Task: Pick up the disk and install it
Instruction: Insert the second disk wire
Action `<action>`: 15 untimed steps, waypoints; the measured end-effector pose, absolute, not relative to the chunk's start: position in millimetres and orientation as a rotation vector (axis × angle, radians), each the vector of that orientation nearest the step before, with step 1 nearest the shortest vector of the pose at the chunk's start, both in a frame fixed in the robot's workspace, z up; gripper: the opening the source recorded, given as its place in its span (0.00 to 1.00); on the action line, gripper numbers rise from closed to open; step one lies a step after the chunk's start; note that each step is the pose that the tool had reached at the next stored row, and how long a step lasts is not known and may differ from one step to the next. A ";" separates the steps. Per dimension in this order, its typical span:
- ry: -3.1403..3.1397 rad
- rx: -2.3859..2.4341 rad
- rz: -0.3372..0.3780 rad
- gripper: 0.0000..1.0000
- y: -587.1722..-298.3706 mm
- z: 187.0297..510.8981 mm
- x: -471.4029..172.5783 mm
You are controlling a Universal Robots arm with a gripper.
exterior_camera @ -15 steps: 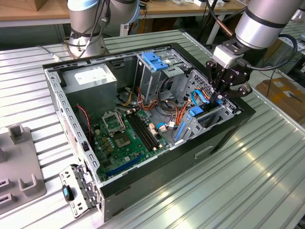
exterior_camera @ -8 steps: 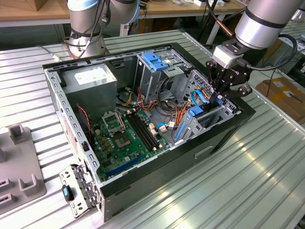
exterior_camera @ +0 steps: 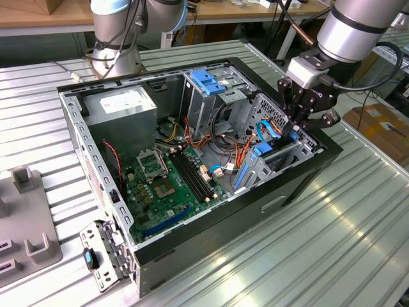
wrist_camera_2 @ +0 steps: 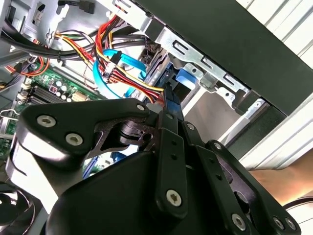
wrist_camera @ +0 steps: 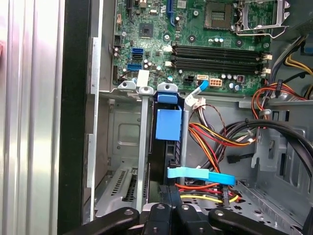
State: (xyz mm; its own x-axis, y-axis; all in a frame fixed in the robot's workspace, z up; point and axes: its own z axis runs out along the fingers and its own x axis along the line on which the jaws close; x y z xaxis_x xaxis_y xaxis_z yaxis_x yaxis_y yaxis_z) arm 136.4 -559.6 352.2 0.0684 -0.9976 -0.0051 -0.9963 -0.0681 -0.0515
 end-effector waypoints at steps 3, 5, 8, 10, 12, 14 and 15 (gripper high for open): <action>2.116 -2.266 -0.049 0.11 -559.6 355.6 136.4; 2.116 -2.266 -0.049 0.11 -559.6 358.5 136.5; 2.116 -2.266 -0.049 0.11 -559.6 358.8 136.4; 2.116 -2.266 -0.049 0.11 -558.7 358.8 132.6; 2.116 -2.265 -0.049 0.11 -557.0 358.9 129.9; 2.117 -2.265 -0.049 0.11 -555.5 358.9 128.0; 2.117 -2.265 -0.049 0.11 -555.4 359.6 128.0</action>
State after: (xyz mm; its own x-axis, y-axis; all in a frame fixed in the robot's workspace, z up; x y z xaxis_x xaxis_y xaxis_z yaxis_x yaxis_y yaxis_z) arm 128.0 -555.4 359.6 0.0678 -0.9977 -0.0046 -0.9964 -0.0674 -0.0517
